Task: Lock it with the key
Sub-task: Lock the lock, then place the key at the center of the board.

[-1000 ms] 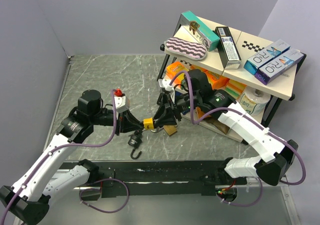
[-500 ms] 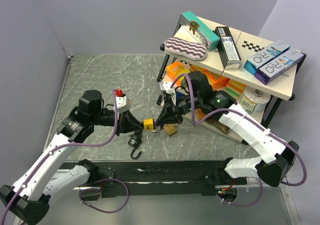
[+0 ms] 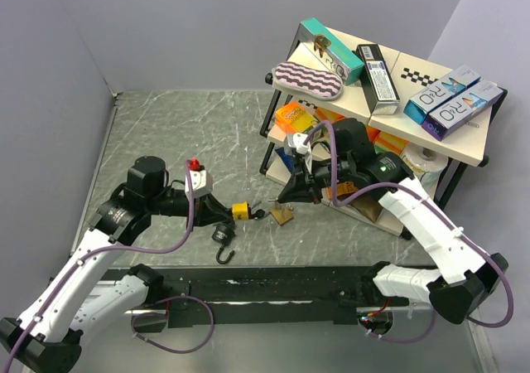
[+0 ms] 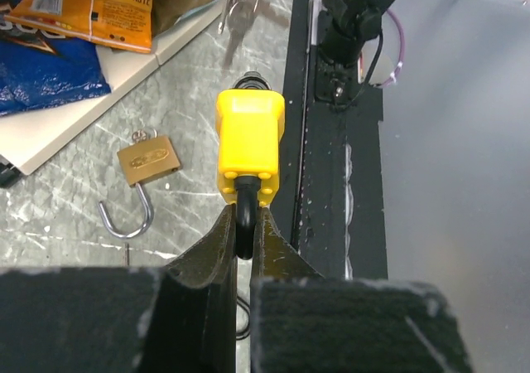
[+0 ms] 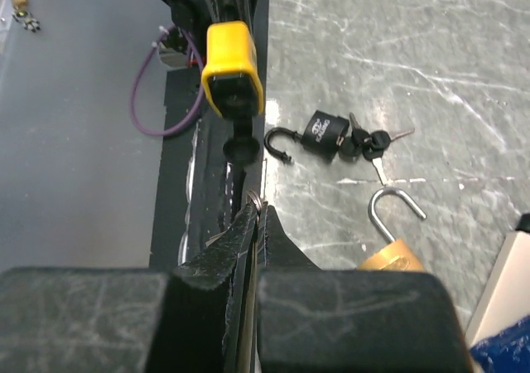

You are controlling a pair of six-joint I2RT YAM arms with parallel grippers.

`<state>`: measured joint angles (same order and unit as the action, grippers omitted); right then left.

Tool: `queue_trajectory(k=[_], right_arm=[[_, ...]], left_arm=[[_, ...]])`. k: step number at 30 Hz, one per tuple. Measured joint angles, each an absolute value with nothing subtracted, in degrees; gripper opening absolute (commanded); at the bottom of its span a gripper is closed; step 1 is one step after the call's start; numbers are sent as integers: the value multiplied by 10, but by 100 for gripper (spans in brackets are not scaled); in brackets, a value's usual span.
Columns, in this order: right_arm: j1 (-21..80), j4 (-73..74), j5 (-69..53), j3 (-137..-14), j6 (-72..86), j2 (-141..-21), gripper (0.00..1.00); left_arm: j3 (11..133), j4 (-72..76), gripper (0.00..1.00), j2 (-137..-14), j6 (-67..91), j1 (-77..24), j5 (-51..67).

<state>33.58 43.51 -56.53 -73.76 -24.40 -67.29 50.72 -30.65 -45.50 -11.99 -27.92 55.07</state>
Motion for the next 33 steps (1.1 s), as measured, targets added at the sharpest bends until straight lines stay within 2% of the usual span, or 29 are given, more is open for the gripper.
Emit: queue_trajectory(k=[8, 12, 17, 21, 25, 33], right_arm=[[331, 434, -524, -719, -251, -656, 0], [349, 390, -459, -718, -243, -665, 0], [426, 318, -333, -717, -251, -703, 0], [488, 255, -224, -744, -276, -792, 0], [499, 206, -153, -811, -286, -912, 0], [513, 140, -52, -1001, -317, -1157, 0]], left_arm=[[495, -323, 1, -450, -110, -224, 540], [473, -297, 1, -457, -33, -125, 538], [462, -233, 1, -499, 113, 20, 536], [487, -216, 1, -562, 196, 110, 533], [516, -214, 1, -617, 233, 182, 529], [544, -210, 1, -628, 277, 246, 512]])
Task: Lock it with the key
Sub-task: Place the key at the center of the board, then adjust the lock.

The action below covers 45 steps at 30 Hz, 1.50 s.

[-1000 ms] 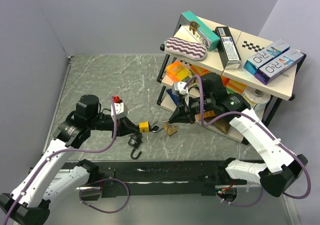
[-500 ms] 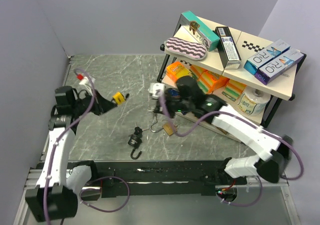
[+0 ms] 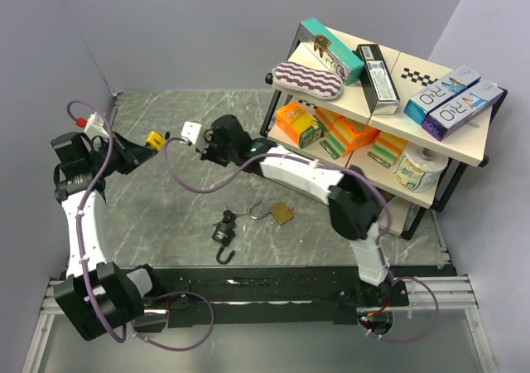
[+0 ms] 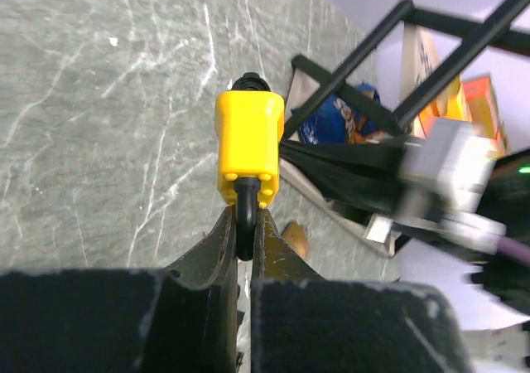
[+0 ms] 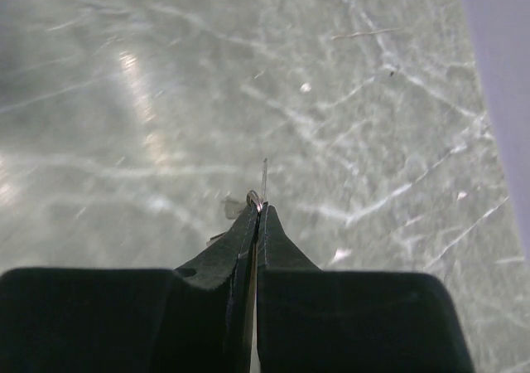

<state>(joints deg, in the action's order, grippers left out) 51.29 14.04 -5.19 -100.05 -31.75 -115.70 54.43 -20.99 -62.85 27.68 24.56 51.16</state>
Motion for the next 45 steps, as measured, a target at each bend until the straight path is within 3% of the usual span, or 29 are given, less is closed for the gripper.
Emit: queue_trajectory(k=[7, 20, 23, 26, 29, 37, 45], right_arm=[[517, 84, -8, -1052, -349, -1277, 0], [505, -30, 30, -1057, -411, -1360, 0], [499, -34, 32, -1064, -420, -1374, 13], [495, -34, 32, -1069, -428, -1381, 41], [493, -34, 29, -1070, -428, -1381, 55], [497, 19, -14, -1057, -400, -1353, 70], [511, 91, -134, -939, -342, -1135, 78]], left_arm=[[517, -190, 1, -612, 314, 270, 506], [497, -192, 1, -606, 311, 270, 503], [497, -193, 1, -606, 309, 270, 503], [497, -194, 1, -606, 307, 270, 503], [497, -195, 1, -606, 304, 270, 504], [510, -209, 1, -636, 269, 270, 519], [573, -283, 1, -675, 154, 270, 560]])
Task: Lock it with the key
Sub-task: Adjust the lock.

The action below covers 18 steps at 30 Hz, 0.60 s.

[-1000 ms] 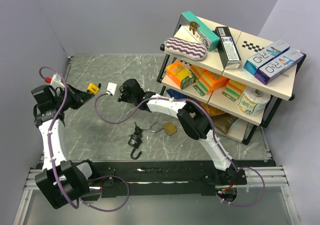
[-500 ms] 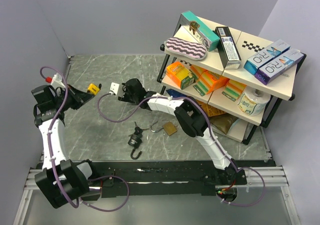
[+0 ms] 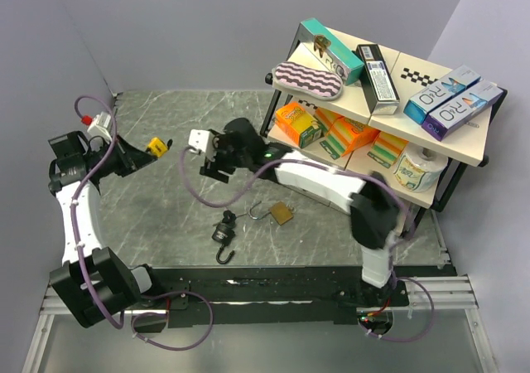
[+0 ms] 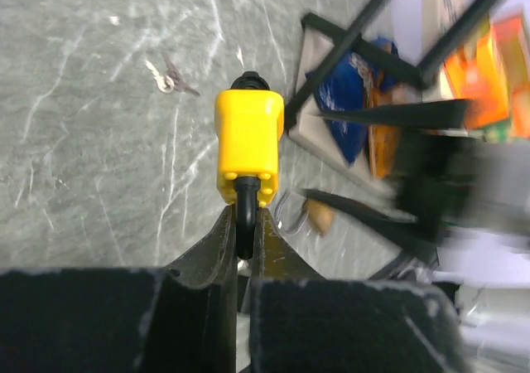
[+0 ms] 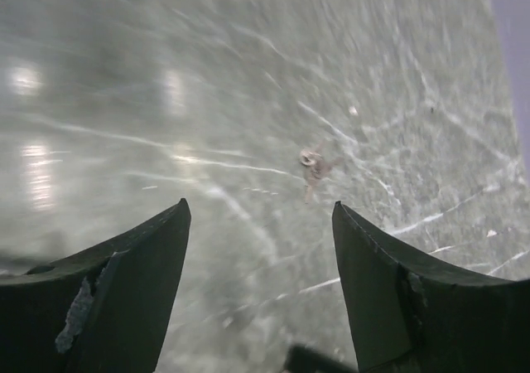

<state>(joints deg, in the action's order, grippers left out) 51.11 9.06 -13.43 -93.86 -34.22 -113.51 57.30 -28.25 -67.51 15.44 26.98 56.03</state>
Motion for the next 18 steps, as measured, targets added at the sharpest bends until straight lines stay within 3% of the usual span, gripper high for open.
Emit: queue_trajectory(k=[5, 10, 14, 18], right_arm=[[523, 134, -214, -875, -307, -986, 84], [539, 179, -282, -810, -270, -879, 91], [541, 209, -298, -728, -277, -808, 92], [540, 236, -294, -632, -295, -719, 92]], left_arm=[[612, -400, 1, -694, -6, 268, 622], [675, -605, 1, -741, -274, 241, 662], [686, -699, 1, -748, -405, 171, 672], [666, -675, 1, -692, -402, 47, 666]])
